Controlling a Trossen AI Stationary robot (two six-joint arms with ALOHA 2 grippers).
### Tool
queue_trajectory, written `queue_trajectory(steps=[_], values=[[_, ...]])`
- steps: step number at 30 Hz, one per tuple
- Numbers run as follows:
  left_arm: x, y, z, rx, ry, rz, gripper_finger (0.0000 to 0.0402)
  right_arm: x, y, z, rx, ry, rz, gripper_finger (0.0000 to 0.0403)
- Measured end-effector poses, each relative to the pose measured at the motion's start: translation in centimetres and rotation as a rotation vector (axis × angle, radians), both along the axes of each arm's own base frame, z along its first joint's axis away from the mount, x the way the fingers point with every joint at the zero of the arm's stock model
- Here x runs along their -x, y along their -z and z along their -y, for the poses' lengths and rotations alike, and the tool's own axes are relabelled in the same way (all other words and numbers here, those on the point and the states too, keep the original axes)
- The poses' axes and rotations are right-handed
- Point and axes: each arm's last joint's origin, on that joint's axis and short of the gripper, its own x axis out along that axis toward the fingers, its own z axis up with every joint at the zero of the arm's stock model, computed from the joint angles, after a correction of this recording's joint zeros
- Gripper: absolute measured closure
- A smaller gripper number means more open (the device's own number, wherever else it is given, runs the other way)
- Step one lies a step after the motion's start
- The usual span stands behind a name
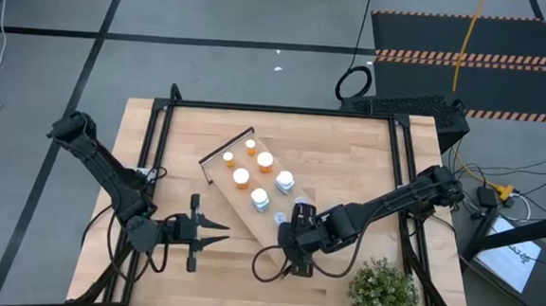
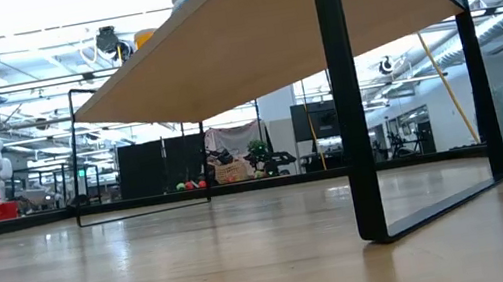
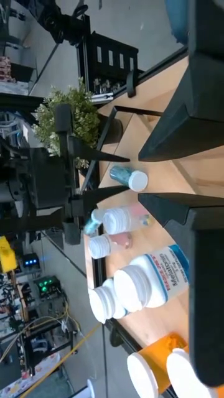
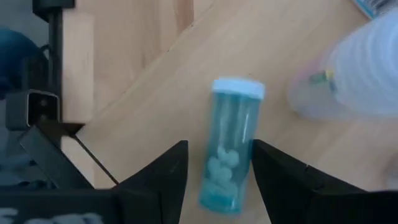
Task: Pick and place medicine bottles onto shelf by color
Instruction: Put the blue pill bottle on the shelf aligned with the blue pill bottle
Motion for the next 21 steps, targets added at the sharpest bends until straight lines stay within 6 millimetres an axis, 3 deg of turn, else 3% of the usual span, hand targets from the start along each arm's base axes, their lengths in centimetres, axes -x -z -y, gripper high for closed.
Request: queue_trajectory(steps=[21], values=[[-0.02,-0.04,0.01,0.005,-0.001,0.003,0.0309,0.16,-0.13,-0.17,0.010,-0.091,-0.003,0.0313]])
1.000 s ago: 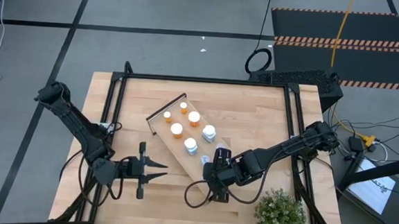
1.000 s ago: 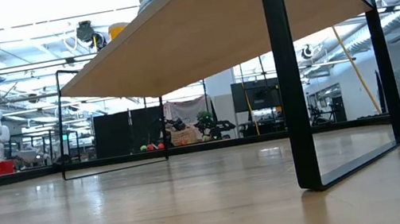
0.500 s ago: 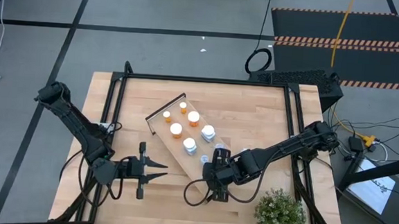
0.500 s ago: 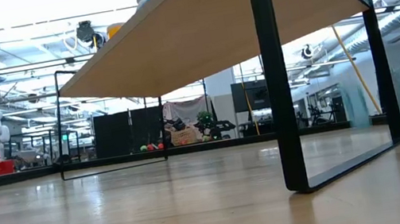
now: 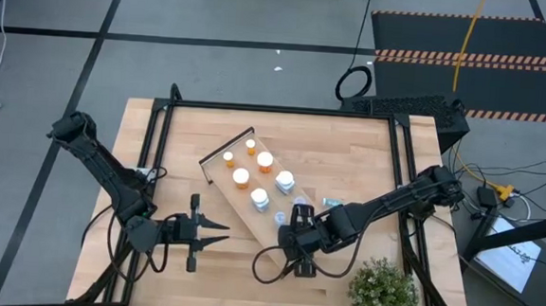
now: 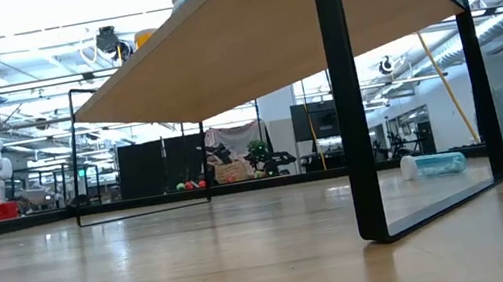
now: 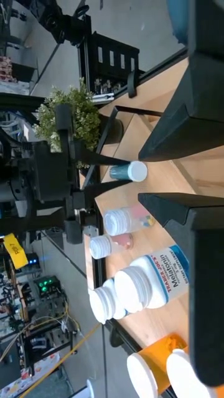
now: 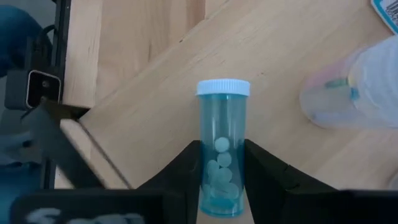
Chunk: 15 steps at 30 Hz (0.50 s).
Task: Pick and place medicine bottles onto shelf by color
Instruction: Put the blue pill bottle on the shelf aligned with the blue pill bottle
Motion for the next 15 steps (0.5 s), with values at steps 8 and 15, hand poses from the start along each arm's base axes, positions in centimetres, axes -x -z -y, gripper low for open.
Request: queue_trajectory(steps=[8,15], values=[[0.0,-0.2,0.0,0.009,0.001,0.012,0.0309,1.0,-2.2,0.2,-0.010,-0.030,0.068,0.0302],[-0.1,-1.0,0.1,0.028,0.006,0.076,0.0309,2.4,-4.8,-0.3,0.036,-0.106,0.213,0.0301]])
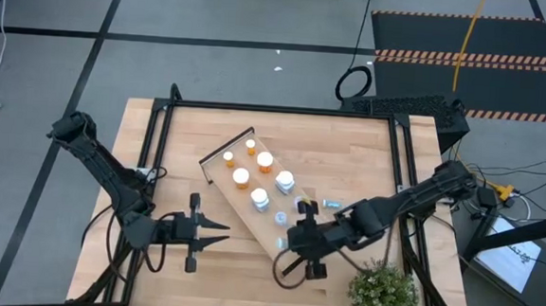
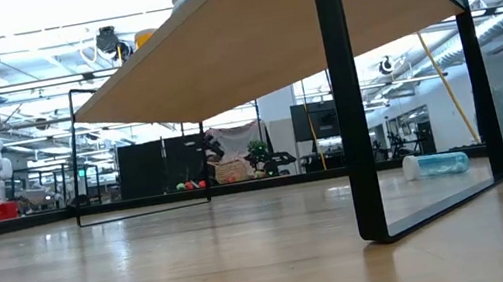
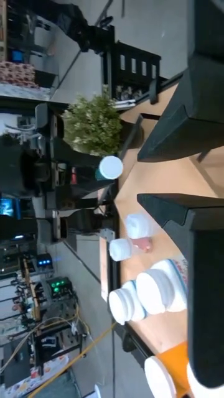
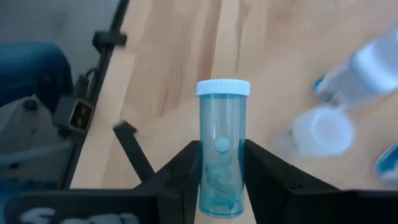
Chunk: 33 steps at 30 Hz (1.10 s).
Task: Pick and place medicine bottles onto shelf by color
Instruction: Put the blue pill bottle on the shelf aligned with the blue pill bottle
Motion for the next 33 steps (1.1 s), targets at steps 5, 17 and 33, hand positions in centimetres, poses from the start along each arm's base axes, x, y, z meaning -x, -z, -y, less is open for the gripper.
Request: queue_trajectory(steps=[5,17,33], values=[[0.0,-0.3,0.0,-0.011,0.002,0.019,0.0309,0.8,-0.7,-1.2,0.025,-0.039,0.175,0.0301],[-5.0,-1.3,1.1,-0.076,0.007,0.116,0.0271,3.8,3.2,1.4,-0.168,-0.184,0.580,0.0301],[-15.2,-3.5,3.0,-0.219,-0.063,-0.024,0.0155,5.4,6.6,3.4,-0.220,-0.263,0.796,0.0301]])
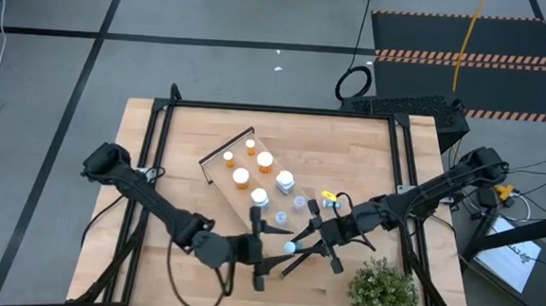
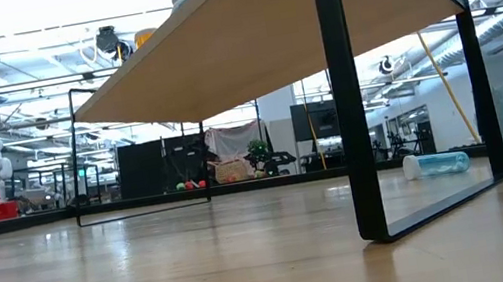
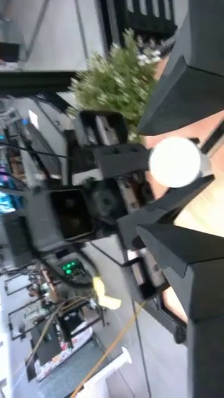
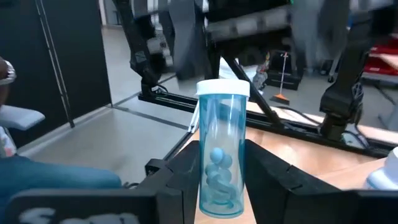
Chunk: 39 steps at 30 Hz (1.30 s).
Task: Pick and place medicine bottles onto shelf by color
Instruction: Put the blue pill bottle on the shelf aligned with the blue pill bottle
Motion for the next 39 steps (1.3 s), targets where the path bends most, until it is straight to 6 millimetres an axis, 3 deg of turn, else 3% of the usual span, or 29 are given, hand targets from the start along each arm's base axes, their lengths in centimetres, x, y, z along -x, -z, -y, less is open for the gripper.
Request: queue_trajectory(steps=[5,18,28,39], values=[[-1.0,0.6,-0.8,0.012,0.062,-0.023,0.0174,0.0,-0.1,0.0,0.032,0.000,0.023,0.0300],[-0.8,1.3,-0.6,0.030,0.087,-0.084,0.0254,0.0,-0.3,0.0,0.031,-0.003,0.050,0.0300],[-0.8,0.9,-0.4,0.029,0.093,-0.048,0.0254,0.0,-0.4,0.0,0.028,-0.003,0.058,0.0300],[-0.9,1.1,-0.7,0.030,0.101,-0.065,0.0282,0.0,-0.3,0.0,0.028,0.000,0.050,0.0300]])
